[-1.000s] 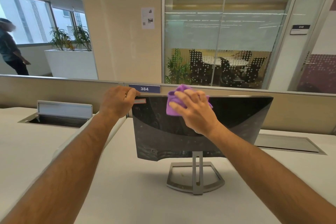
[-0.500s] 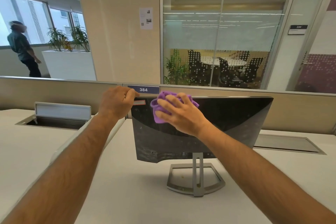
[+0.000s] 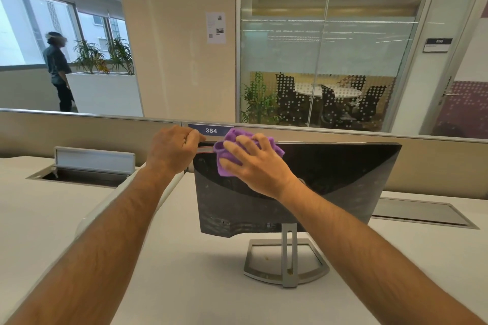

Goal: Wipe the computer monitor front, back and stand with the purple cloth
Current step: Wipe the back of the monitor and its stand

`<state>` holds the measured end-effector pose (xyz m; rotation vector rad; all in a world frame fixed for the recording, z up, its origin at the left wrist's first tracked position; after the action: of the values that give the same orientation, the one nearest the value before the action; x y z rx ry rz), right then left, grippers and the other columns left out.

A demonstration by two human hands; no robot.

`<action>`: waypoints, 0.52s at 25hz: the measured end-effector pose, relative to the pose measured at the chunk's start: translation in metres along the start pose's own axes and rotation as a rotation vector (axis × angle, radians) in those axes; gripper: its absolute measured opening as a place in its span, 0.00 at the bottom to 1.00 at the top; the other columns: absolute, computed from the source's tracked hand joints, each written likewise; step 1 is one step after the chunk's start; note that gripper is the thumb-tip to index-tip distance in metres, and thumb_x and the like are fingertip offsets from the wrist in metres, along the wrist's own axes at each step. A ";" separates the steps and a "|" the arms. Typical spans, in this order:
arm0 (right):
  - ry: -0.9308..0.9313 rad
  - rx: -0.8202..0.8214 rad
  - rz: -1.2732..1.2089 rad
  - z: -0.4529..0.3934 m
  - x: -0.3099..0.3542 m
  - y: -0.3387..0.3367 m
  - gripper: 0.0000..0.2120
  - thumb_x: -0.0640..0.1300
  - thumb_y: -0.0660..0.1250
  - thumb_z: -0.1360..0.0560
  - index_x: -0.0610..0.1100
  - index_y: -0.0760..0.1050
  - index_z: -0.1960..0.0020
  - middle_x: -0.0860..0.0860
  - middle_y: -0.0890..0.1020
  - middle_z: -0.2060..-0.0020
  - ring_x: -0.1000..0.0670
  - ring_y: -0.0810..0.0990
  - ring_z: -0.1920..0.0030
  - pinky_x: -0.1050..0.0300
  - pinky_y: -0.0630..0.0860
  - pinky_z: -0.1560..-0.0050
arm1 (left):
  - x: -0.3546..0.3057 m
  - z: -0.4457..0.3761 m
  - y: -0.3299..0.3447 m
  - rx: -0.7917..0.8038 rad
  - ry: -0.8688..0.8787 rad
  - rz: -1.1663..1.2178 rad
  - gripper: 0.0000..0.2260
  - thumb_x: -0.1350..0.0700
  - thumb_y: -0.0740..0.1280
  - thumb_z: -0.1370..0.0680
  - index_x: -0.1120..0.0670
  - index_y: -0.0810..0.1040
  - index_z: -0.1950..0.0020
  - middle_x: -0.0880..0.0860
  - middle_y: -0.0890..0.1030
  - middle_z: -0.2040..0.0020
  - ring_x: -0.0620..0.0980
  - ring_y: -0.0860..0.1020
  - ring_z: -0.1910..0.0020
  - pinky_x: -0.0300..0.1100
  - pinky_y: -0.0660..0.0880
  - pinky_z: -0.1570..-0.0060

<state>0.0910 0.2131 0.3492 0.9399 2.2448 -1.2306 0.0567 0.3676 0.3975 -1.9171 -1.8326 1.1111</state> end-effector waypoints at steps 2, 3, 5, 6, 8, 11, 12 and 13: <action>-0.254 0.076 0.044 0.009 0.033 0.011 0.28 0.46 0.75 0.29 0.49 0.71 0.31 0.43 0.71 0.30 0.37 0.69 0.31 0.34 0.69 0.35 | -0.003 0.001 -0.001 0.001 0.011 0.003 0.27 0.45 0.49 0.23 0.55 0.86 0.50 0.53 0.85 0.54 0.49 0.77 0.62 0.33 0.67 0.70; -0.288 0.098 0.052 0.010 0.038 0.012 0.29 0.46 0.76 0.30 0.49 0.71 0.31 0.43 0.71 0.30 0.37 0.69 0.31 0.34 0.69 0.35 | -0.003 0.002 -0.001 -0.002 0.012 0.004 0.27 0.45 0.49 0.22 0.55 0.86 0.49 0.53 0.85 0.54 0.49 0.77 0.62 0.34 0.67 0.70; -0.107 0.078 0.019 0.000 0.020 0.010 0.28 0.46 0.75 0.29 0.49 0.71 0.31 0.43 0.71 0.29 0.37 0.69 0.31 0.35 0.69 0.35 | -0.003 0.001 -0.003 -0.007 0.011 0.001 0.27 0.45 0.49 0.22 0.54 0.86 0.50 0.52 0.85 0.55 0.50 0.78 0.62 0.36 0.71 0.69; 0.037 0.044 -0.030 -0.005 0.005 0.005 0.27 0.47 0.74 0.28 0.49 0.71 0.31 0.43 0.71 0.30 0.38 0.69 0.31 0.35 0.69 0.36 | -0.002 0.001 -0.003 -0.006 0.009 0.000 0.27 0.45 0.49 0.22 0.54 0.86 0.51 0.52 0.85 0.56 0.50 0.78 0.62 0.37 0.73 0.68; 0.101 -0.004 -0.038 -0.010 0.001 -0.001 0.25 0.47 0.73 0.27 0.49 0.71 0.32 0.43 0.71 0.30 0.38 0.69 0.32 0.36 0.70 0.37 | -0.002 -0.001 -0.002 -0.001 0.003 0.001 0.27 0.45 0.49 0.23 0.53 0.86 0.51 0.52 0.85 0.57 0.51 0.78 0.62 0.38 0.74 0.66; -0.266 0.067 0.042 -0.003 0.048 0.008 0.27 0.47 0.75 0.29 0.50 0.72 0.32 0.44 0.72 0.31 0.38 0.70 0.31 0.35 0.71 0.36 | -0.001 -0.001 -0.002 -0.007 0.003 -0.004 0.26 0.45 0.49 0.23 0.53 0.86 0.51 0.51 0.85 0.55 0.51 0.79 0.60 0.37 0.71 0.67; -0.270 0.080 0.048 -0.003 0.051 0.008 0.27 0.47 0.76 0.29 0.50 0.72 0.32 0.44 0.72 0.31 0.38 0.70 0.31 0.35 0.71 0.36 | -0.001 0.000 -0.002 -0.007 0.006 -0.002 0.27 0.45 0.49 0.23 0.53 0.86 0.51 0.52 0.86 0.54 0.51 0.79 0.59 0.37 0.72 0.66; -0.179 0.080 0.027 -0.009 0.042 0.009 0.27 0.47 0.76 0.29 0.50 0.73 0.33 0.44 0.72 0.31 0.38 0.70 0.31 0.35 0.70 0.36 | -0.001 0.000 -0.003 -0.005 0.005 0.004 0.27 0.45 0.49 0.23 0.53 0.86 0.52 0.52 0.86 0.55 0.51 0.80 0.59 0.38 0.74 0.65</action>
<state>0.0682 0.2392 0.3224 0.8505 2.0515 -1.3452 0.0548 0.3669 0.3998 -1.9259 -1.8312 1.1027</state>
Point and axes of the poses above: each hand's wrist, its own z-axis away from the middle knuckle, its own y-axis out of the palm, x = y × z, the point moved 10 cm from there along -z, towards the middle knuckle
